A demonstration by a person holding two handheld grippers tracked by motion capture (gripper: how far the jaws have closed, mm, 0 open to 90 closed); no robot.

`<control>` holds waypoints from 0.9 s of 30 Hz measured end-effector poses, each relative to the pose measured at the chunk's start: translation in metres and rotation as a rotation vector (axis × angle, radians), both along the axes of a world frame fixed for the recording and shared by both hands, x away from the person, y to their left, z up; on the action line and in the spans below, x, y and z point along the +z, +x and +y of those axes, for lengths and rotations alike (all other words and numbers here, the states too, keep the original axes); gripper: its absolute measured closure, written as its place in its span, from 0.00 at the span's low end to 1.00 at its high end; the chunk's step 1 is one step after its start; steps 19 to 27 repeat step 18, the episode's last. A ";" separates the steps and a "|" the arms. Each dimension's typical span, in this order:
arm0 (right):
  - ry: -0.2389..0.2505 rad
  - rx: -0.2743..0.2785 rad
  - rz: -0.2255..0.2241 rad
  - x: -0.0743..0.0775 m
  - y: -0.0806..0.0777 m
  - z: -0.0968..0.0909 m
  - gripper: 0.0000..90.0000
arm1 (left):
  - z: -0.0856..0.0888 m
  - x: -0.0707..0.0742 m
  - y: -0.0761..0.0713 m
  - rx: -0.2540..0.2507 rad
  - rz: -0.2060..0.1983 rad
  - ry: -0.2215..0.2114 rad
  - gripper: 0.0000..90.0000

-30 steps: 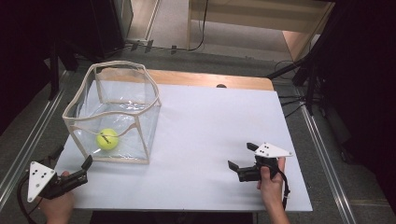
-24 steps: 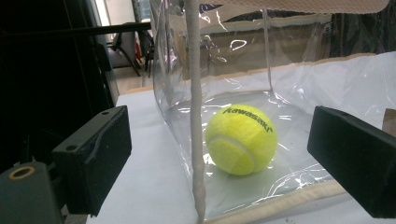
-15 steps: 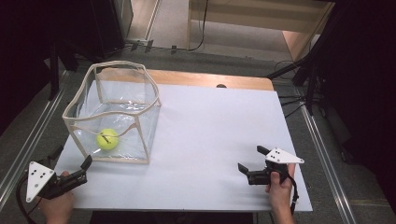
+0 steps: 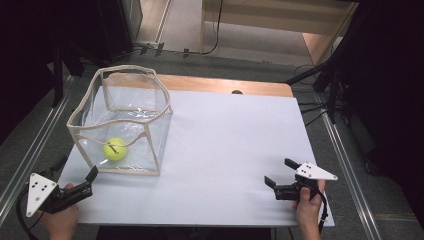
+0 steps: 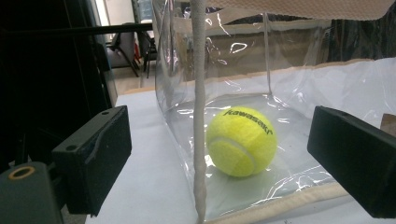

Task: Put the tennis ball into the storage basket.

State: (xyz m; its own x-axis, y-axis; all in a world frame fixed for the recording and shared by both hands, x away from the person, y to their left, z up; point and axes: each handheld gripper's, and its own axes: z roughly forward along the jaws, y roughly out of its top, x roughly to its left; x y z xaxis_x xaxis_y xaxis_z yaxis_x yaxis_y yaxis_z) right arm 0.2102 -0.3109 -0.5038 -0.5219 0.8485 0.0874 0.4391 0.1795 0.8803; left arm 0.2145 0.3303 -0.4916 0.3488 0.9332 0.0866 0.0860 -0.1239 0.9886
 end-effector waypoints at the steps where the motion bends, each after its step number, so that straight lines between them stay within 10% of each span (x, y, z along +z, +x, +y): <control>1: 0.000 -0.007 -0.004 -0.001 0.000 -0.003 0.00 | 0.000 0.000 0.000 0.000 0.000 0.000 0.08; 27: 0.028 -0.116 0.007 -0.009 -0.004 -0.032 0.00 | 0.000 0.000 0.000 0.001 -0.001 -0.003 0.08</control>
